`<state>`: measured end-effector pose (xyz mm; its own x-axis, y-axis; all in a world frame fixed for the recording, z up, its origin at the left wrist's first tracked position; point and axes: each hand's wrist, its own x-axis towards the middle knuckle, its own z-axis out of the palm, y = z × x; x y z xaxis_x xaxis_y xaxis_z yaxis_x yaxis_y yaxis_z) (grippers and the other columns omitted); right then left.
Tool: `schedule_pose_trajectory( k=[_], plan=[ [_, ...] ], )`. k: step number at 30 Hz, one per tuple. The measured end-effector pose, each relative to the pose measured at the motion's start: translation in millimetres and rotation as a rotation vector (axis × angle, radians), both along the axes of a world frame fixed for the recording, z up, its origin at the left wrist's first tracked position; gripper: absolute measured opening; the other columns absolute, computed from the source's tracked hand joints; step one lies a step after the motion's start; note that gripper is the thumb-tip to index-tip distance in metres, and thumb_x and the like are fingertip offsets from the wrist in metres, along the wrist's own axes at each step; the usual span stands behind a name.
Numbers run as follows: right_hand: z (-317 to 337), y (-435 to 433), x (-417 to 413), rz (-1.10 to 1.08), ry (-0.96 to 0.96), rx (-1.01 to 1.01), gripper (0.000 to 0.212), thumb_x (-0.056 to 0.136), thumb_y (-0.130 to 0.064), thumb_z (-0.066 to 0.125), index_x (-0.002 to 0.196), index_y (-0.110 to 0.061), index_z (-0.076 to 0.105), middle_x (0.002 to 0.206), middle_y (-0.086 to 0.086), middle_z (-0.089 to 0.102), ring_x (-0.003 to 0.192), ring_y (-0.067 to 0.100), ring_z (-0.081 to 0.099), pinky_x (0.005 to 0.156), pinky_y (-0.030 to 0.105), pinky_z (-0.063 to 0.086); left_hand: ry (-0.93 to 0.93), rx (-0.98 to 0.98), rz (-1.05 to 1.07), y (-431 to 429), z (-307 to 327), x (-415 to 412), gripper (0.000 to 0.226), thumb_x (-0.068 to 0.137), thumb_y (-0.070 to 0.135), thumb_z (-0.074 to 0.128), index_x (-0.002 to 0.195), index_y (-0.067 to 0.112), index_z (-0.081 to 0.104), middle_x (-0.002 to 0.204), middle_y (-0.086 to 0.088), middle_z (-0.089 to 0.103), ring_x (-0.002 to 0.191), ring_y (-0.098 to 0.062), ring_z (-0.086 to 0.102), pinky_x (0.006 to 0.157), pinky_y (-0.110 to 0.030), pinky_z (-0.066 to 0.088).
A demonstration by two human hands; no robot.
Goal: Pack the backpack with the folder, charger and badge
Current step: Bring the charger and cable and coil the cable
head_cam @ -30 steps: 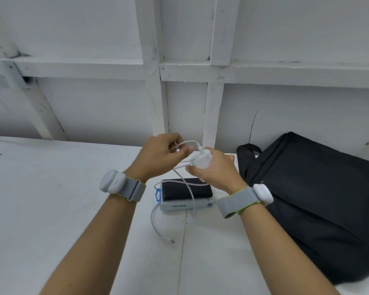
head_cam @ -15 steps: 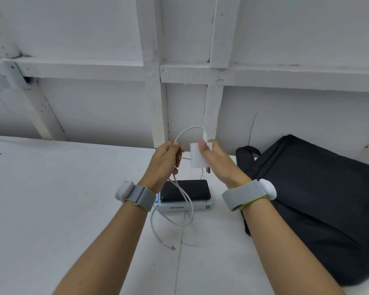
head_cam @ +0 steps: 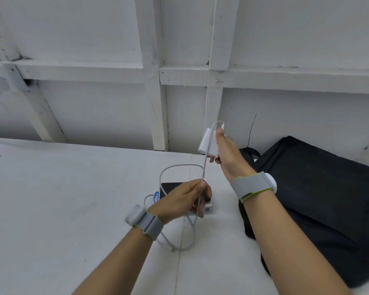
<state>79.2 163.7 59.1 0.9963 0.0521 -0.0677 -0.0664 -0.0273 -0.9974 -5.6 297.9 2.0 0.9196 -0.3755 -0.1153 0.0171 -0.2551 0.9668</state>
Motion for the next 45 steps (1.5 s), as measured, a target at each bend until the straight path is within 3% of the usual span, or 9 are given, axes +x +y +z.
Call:
schedule_pose_trajectory(
  k=[3, 7, 14, 18, 23, 31, 36, 41, 45],
  plan=[
    [3, -4, -7, 0.187, -0.023, 0.039, 0.049, 0.104, -0.042, 0.031, 0.116, 0.003, 0.048, 0.071, 0.009, 0.048, 0.058, 0.018, 0.041, 0.053, 0.027, 0.029, -0.007, -0.004, 0.089, 0, -3, 7, 0.041, 0.104, 0.036, 0.038, 0.09, 0.005, 0.059, 0.057, -0.006, 0.044, 0.051, -0.017, 0.049, 0.064, -0.042, 0.061],
    [2, -15, -14, 0.353, -0.144, -0.05, 0.053, 0.09, -0.052, 0.05, 0.101, -0.001, 0.06, 0.071, 0.008, 0.051, 0.059, 0.019, 0.041, 0.051, 0.025, 0.034, -0.028, 0.106, 0.236, 16, 5, 24, 0.044, 0.096, 0.047, 0.052, 0.077, 0.009, 0.062, 0.053, 0.0, 0.036, 0.04, -0.014, 0.035, 0.038, -0.019, 0.034],
    [-18, -28, -19, 0.505, -0.268, -0.469, 0.019, 0.09, -0.051, 0.061, 0.102, -0.043, 0.073, 0.093, -0.001, 0.072, 0.062, 0.012, 0.052, 0.059, 0.03, 0.044, -0.203, 0.549, 0.164, 53, 36, 58, 0.027, 0.074, 0.038, 0.082, 0.068, 0.014, 0.07, 0.053, 0.005, 0.056, 0.046, -0.009, 0.047, 0.046, -0.02, 0.041],
    [-26, -20, -23, 0.594, -0.258, -0.669, 0.038, 0.096, -0.042, 0.056, 0.13, -0.027, 0.063, 0.144, -0.022, 0.049, 0.077, 0.0, 0.053, 0.077, 0.029, 0.041, -0.256, 0.696, 0.054, 52, 47, 67, 0.017, 0.08, 0.033, 0.075, 0.08, 0.016, 0.07, 0.071, -0.001, 0.062, 0.063, -0.014, 0.052, 0.061, -0.027, 0.044],
    [-33, -19, -25, 0.58, -0.202, -0.785, 0.052, 0.1, -0.04, 0.048, 0.149, -0.023, 0.039, 0.137, -0.003, 0.054, 0.094, 0.014, 0.051, 0.088, 0.032, 0.043, -0.206, 0.737, 0.02, 49, 45, 63, 0.018, 0.089, 0.029, 0.065, 0.087, 0.011, 0.066, 0.082, -0.005, 0.063, 0.066, -0.02, 0.06, 0.052, -0.021, 0.049],
    [-42, -12, -28, 0.483, -0.202, -0.792, 0.055, 0.097, -0.045, 0.052, 0.148, -0.031, 0.038, 0.118, -0.005, 0.055, 0.102, 0.019, 0.056, 0.094, 0.033, 0.043, -0.088, 0.653, 0.072, 47, 38, 57, 0.019, 0.094, 0.023, 0.061, 0.109, 0.012, 0.061, 0.093, -0.011, 0.065, 0.067, -0.019, 0.063, 0.055, -0.02, 0.054],
    [-41, -4, -31, 0.48, -0.249, -0.859, 0.057, 0.098, -0.045, 0.048, 0.15, -0.027, 0.033, 0.128, 0.002, 0.055, 0.103, 0.024, 0.056, 0.09, 0.034, 0.045, 0.079, 0.276, 0.275, 44, 35, 48, 0.028, 0.094, 0.004, 0.051, 0.12, 0.013, 0.049, 0.083, -0.018, 0.063, 0.06, -0.022, 0.06, 0.061, -0.033, 0.059],
    [-54, -8, -30, 0.507, -0.159, -0.728, 0.031, 0.095, -0.041, 0.055, 0.123, -0.027, 0.057, 0.105, -0.003, 0.055, 0.082, 0.019, 0.06, 0.064, 0.03, 0.056, 0.125, -0.075, 0.339, 40, 31, 31, 0.032, 0.095, -0.008, 0.04, 0.122, 0.008, 0.042, 0.101, -0.021, 0.056, 0.065, -0.029, 0.066, 0.078, -0.053, 0.059],
    [-62, -17, -28, 0.558, -0.124, -0.738, 0.028, 0.098, -0.037, 0.052, 0.124, -0.027, 0.054, 0.109, -0.003, 0.054, 0.084, 0.015, 0.056, 0.061, 0.025, 0.051, 0.206, -0.133, 0.284, 42, 20, 31, 0.041, 0.091, -0.015, 0.038, 0.122, 0.011, 0.044, 0.115, -0.022, 0.052, 0.073, -0.034, 0.07, 0.073, -0.045, 0.061]
  ],
)
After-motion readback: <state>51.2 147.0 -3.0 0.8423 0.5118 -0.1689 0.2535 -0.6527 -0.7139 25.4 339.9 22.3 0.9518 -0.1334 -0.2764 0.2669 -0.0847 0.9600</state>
